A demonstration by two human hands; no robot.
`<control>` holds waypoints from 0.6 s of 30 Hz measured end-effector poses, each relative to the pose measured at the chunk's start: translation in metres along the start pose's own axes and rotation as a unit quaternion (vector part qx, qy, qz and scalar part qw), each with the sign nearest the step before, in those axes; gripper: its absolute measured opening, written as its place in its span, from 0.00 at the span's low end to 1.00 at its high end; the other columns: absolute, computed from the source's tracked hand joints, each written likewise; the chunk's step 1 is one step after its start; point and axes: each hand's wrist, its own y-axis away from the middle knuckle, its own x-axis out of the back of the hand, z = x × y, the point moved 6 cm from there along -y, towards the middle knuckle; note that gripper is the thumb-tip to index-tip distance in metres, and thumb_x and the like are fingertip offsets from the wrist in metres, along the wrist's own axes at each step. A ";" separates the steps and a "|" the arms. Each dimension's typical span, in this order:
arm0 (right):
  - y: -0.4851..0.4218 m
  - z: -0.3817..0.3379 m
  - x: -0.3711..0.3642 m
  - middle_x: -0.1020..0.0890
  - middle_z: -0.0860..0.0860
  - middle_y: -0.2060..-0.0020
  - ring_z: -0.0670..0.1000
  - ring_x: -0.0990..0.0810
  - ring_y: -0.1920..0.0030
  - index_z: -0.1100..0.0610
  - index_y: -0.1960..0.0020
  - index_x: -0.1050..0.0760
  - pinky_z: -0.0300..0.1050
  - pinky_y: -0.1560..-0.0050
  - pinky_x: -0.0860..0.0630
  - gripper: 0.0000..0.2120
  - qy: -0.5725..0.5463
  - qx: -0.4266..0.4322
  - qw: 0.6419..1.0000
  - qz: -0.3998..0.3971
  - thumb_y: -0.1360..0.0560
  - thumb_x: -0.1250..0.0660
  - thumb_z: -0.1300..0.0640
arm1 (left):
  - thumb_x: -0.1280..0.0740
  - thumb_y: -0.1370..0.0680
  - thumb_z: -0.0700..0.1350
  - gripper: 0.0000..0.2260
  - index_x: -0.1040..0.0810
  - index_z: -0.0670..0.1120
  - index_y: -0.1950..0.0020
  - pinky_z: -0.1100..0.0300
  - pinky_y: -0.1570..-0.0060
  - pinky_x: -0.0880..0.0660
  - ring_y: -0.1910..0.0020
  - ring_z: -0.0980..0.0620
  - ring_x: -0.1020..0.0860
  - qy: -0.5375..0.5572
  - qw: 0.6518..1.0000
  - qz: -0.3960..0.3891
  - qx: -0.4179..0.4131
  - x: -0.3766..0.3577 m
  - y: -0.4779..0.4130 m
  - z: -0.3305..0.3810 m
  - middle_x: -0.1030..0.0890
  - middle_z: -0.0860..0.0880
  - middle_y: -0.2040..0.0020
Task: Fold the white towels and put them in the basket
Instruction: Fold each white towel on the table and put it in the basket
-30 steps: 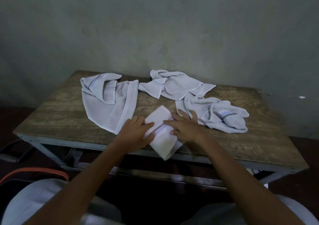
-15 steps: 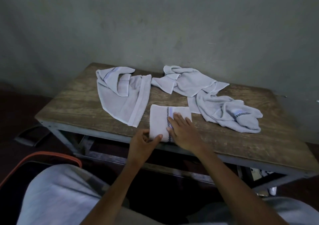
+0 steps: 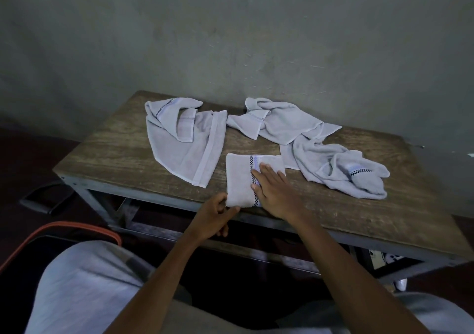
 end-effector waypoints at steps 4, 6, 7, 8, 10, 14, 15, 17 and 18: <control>0.000 0.000 -0.002 0.51 0.51 0.23 0.48 0.56 0.23 0.52 0.23 0.49 0.49 0.25 0.57 0.24 0.006 -0.004 1.000 0.005 0.18 0.54 0.47 | 0.35 0.22 0.46 0.08 0.27 0.48 0.44 0.62 0.78 0.30 0.77 0.49 0.24 0.035 0.998 -0.045 0.012 -0.002 0.001 0.003 0.18 0.48 0.65; -0.001 0.000 -0.002 0.51 0.52 0.23 0.49 0.56 0.23 0.52 0.23 0.49 0.49 0.25 0.56 0.24 0.016 -0.004 1.000 0.011 0.18 0.54 0.47 | 0.36 0.22 0.46 0.09 0.26 0.49 0.42 0.63 0.78 0.31 0.77 0.49 0.24 0.102 0.992 -0.063 0.028 -0.006 0.002 0.006 0.24 0.48 0.72; -0.001 0.000 -0.002 0.51 0.52 0.23 0.49 0.56 0.23 0.52 0.23 0.49 0.49 0.25 0.56 0.24 0.018 -0.004 1.000 0.010 0.18 0.55 0.47 | 0.36 0.21 0.46 0.09 0.26 0.49 0.42 0.63 0.78 0.31 0.77 0.49 0.24 0.120 0.990 -0.064 0.035 -0.007 0.002 0.007 0.26 0.48 0.74; -0.002 0.000 -0.002 0.51 0.52 0.23 0.49 0.56 0.23 0.52 0.23 0.49 0.49 0.25 0.56 0.24 0.019 -0.004 1.000 0.010 0.18 0.55 0.47 | 0.36 0.21 0.46 0.08 0.25 0.48 0.43 0.63 0.78 0.31 0.77 0.49 0.24 0.127 0.989 -0.057 0.040 -0.006 0.001 0.007 0.27 0.48 0.75; -0.002 0.000 -0.002 0.51 0.52 0.23 0.49 0.56 0.23 0.52 0.23 0.49 0.49 0.25 0.56 0.25 0.015 -0.004 1.000 0.008 0.18 0.54 0.47 | 0.36 0.21 0.46 0.08 0.24 0.45 0.45 0.62 0.76 0.29 0.77 0.49 0.23 0.115 0.992 -0.038 0.046 -0.002 0.001 0.003 0.28 0.49 0.76; 0.000 0.000 -0.003 0.51 0.51 0.23 0.48 0.56 0.23 0.52 0.23 0.49 0.49 0.24 0.56 0.25 0.013 -0.003 1.000 0.011 0.18 0.54 0.47 | 0.35 0.22 0.46 0.05 0.24 0.47 0.48 0.60 0.74 0.26 0.74 0.47 0.20 0.055 0.998 -0.031 0.031 0.001 0.003 -0.001 0.26 0.48 0.76; 0.000 0.000 -0.002 0.51 0.51 0.23 0.48 0.56 0.23 0.52 0.23 0.49 0.49 0.25 0.56 0.25 0.014 -0.003 1.000 0.013 0.18 0.54 0.47 | 0.35 0.22 0.46 0.04 0.24 0.48 0.50 0.60 0.74 0.25 0.74 0.47 0.19 0.031 0.999 -0.021 0.022 0.001 0.002 0.000 0.25 0.48 0.75; 0.000 -0.001 -0.002 0.50 0.52 0.23 0.49 0.55 0.23 0.52 0.23 0.49 0.49 0.25 0.56 0.25 0.015 -0.001 1.000 0.017 0.18 0.54 0.47 | 0.34 0.23 0.47 0.04 0.25 0.48 0.51 0.59 0.74 0.25 0.74 0.47 0.20 -0.013 1.000 0.004 0.004 0.003 0.000 0.003 0.21 0.47 0.73; 0.000 -0.001 -0.002 0.50 0.52 0.23 0.49 0.55 0.23 0.52 0.23 0.49 0.49 0.25 0.56 0.25 0.017 0.000 1.000 0.018 0.18 0.54 0.47 | 0.33 0.23 0.48 0.05 0.24 0.48 0.51 0.59 0.74 0.25 0.74 0.47 0.20 -0.022 1.000 0.014 -0.003 0.005 -0.001 0.003 0.20 0.47 0.72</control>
